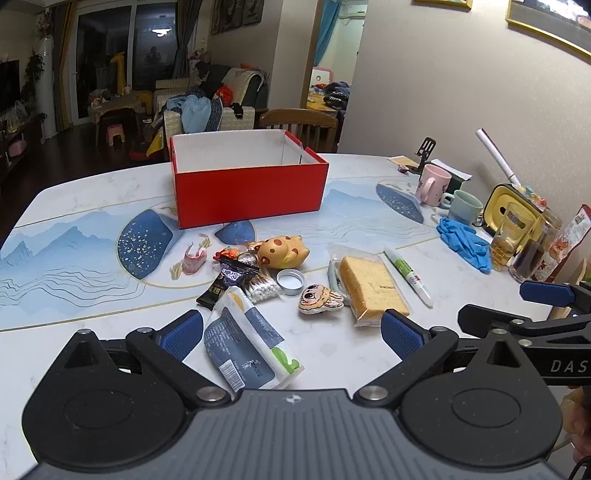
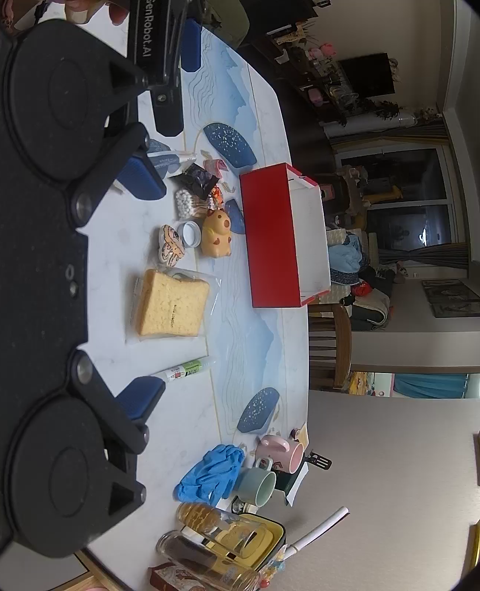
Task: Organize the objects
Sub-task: 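Grasp the blue-white tissue pack with the left gripper while the right gripper grasps the glue stick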
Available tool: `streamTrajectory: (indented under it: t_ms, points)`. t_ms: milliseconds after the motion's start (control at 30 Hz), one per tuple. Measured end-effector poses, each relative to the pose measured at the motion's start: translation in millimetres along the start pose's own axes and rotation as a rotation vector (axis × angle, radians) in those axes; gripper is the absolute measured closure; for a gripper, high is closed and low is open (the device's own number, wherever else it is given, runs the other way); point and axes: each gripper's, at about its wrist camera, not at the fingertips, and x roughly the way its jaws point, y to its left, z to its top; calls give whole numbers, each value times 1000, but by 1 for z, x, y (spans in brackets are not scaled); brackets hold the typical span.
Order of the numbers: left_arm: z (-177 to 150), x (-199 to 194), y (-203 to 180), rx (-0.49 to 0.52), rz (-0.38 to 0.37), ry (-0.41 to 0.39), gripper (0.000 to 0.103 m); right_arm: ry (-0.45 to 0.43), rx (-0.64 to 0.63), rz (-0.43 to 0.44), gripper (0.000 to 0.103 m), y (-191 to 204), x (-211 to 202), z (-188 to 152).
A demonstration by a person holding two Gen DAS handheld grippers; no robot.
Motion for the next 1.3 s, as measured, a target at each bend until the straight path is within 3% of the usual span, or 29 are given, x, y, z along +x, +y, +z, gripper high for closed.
streamTrajectory:
  t_ms: [433, 933, 1167, 1300]
  points:
    - [18, 37, 5, -19, 78, 31, 0, 40, 7, 26, 1, -26, 48, 16]
    - [4, 117, 28, -90, 206, 214, 0, 171, -16, -20, 5, -83, 145, 29]
    - [-8, 142, 35, -120, 261, 305, 1, 260, 2, -40, 12, -111, 194, 26]
    - [-13, 150, 37, -123, 274, 337, 1, 304, -6, -32, 22, -117, 213, 23]
